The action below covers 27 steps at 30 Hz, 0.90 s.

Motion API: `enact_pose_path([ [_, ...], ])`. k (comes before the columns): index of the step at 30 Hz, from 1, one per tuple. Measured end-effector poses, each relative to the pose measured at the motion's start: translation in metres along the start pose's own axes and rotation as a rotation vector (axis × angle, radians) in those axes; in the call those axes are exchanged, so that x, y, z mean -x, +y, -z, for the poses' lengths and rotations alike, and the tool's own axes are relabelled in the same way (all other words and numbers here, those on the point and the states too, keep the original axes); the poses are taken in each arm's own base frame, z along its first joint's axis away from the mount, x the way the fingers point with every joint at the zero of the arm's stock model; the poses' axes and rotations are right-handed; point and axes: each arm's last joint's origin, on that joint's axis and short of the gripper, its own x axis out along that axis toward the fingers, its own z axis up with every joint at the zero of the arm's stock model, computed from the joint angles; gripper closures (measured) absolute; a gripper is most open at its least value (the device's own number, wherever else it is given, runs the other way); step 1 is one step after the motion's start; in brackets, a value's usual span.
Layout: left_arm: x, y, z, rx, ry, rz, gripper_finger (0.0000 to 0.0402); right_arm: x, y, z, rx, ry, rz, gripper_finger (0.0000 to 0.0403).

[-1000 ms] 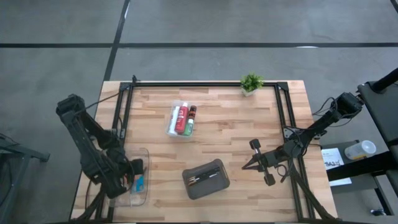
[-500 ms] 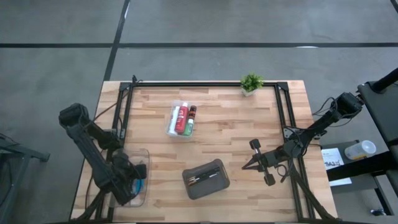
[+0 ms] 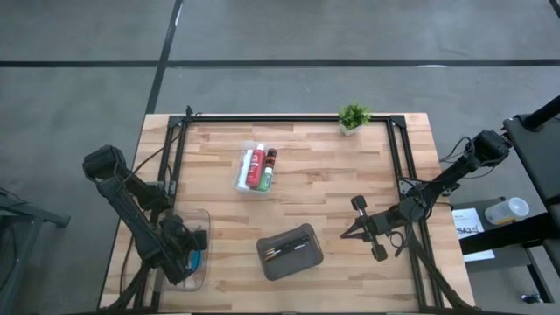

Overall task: Pick & Place Paint Supplies
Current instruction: Put the black scissors into the bottom transparent bin, then return to Home Position

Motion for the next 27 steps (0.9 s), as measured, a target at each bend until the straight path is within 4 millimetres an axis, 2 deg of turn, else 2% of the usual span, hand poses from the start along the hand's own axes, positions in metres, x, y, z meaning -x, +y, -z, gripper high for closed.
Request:
enact_pose_path([
  [7,-0.0005,-0.0004,0.0009,-0.001,0.014,0.008,0.0297,0.0001,0.0001,0.0001,0.000,0.000,-0.001,0.0395],
  [18,0.0000,-0.0009,0.0004,0.000,0.008,0.026,0.0196,0.0001,0.0001,0.0001,0.000,0.000,-0.001,0.0395],
  [22,0.0002,-0.0009,0.0002,0.000,0.010,0.027,0.0178,0.0001,0.0001,0.0001,0.000,0.000,0.000,0.0395],
  [27,0.0003,-0.0009,0.0002,-0.003,0.011,0.027,0.0176,0.0000,0.0001,0.0000,0.000,0.000,0.000,0.0395],
])
